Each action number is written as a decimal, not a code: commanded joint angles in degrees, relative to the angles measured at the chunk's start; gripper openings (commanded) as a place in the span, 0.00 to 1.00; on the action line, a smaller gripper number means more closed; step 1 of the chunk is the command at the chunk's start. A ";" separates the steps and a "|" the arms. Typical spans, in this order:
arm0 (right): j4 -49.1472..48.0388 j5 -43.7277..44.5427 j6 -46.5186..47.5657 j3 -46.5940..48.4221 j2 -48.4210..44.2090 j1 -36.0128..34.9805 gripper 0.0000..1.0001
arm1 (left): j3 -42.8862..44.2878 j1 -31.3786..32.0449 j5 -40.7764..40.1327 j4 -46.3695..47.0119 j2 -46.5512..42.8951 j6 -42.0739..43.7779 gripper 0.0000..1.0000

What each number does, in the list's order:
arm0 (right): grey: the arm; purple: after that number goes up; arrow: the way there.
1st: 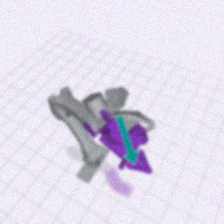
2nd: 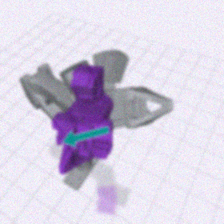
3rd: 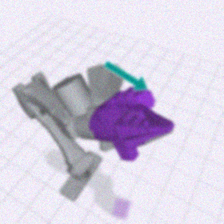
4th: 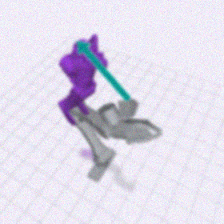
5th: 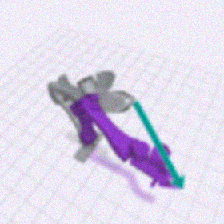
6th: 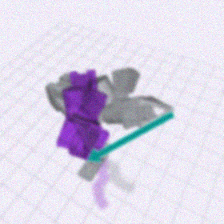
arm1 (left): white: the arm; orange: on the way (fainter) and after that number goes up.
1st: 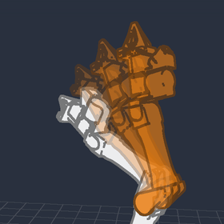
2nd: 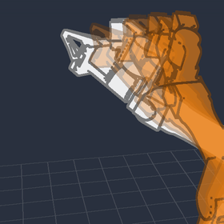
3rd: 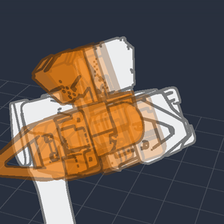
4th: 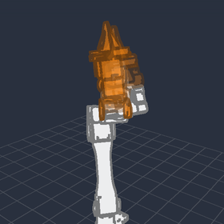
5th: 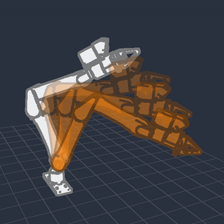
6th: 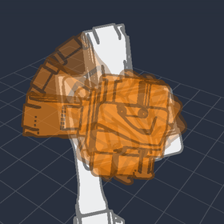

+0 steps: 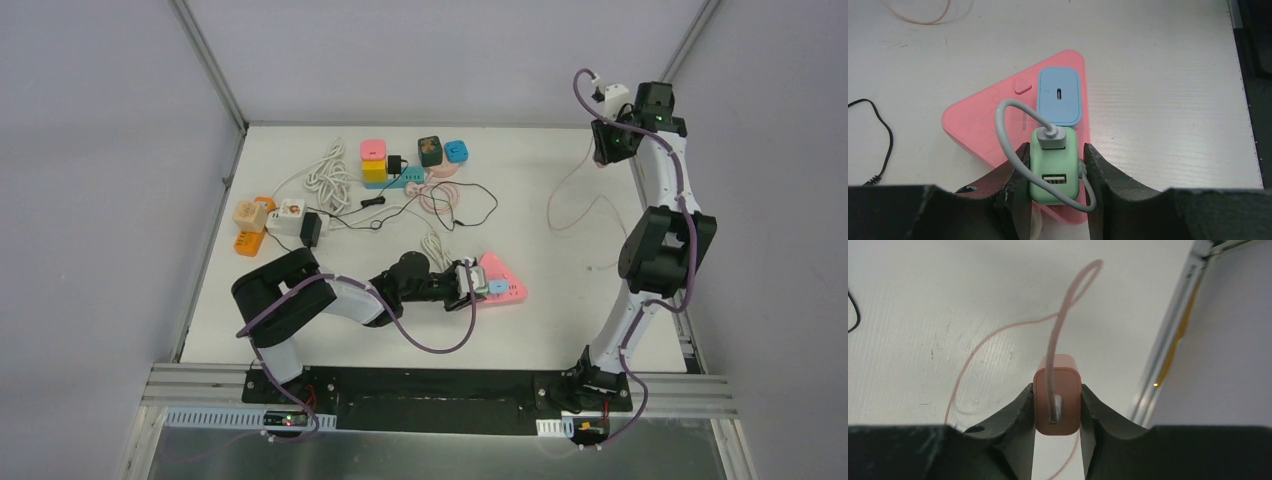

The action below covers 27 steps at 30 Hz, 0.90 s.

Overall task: Pull the plug off the socket
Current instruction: Place the plug at the center of the board.

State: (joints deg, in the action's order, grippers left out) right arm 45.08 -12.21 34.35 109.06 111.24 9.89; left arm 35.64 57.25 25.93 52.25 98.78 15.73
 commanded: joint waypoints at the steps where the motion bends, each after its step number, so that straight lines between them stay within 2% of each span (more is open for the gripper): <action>1: 0.49 -4.27 -5.55 2.87 7.13 -0.05 0.00 | 2.02 -0.79 2.98 10.79 2.14 -0.45 0.00; 7: -2.78 -4.28 -15.58 9.46 16.46 -0.05 0.01 | 1.48 -1.07 3.07 12.37 3.27 -0.26 0.00; 13: -2.64 -0.93 -27.01 18.38 24.85 -0.25 0.10 | 0.68 -1.57 3.26 14.89 4.35 -0.70 0.00; 18: -3.95 0.59 -29.08 19.59 27.49 -0.75 0.35 | 0.48 -1.79 3.49 16.23 5.30 -1.11 0.00; 19: -3.95 0.65 -29.21 19.98 27.94 -0.75 0.42 | 0.56 -1.86 3.60 16.43 5.48 -1.26 0.00; 22: -3.30 0.94 -29.17 20.95 28.79 -0.75 0.53 | 0.47 -1.87 3.84 17.03 5.94 -1.44 0.00; 27: -1.98 0.65 -27.53 20.73 27.04 -0.81 0.78 | 0.47 -1.89 4.45 17.74 6.72 -1.58 0.00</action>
State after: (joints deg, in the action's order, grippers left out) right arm 43.27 -12.21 6.87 127.07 140.25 9.45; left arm 35.75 56.12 28.64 62.65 105.71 14.70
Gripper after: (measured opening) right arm 0.698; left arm 0.349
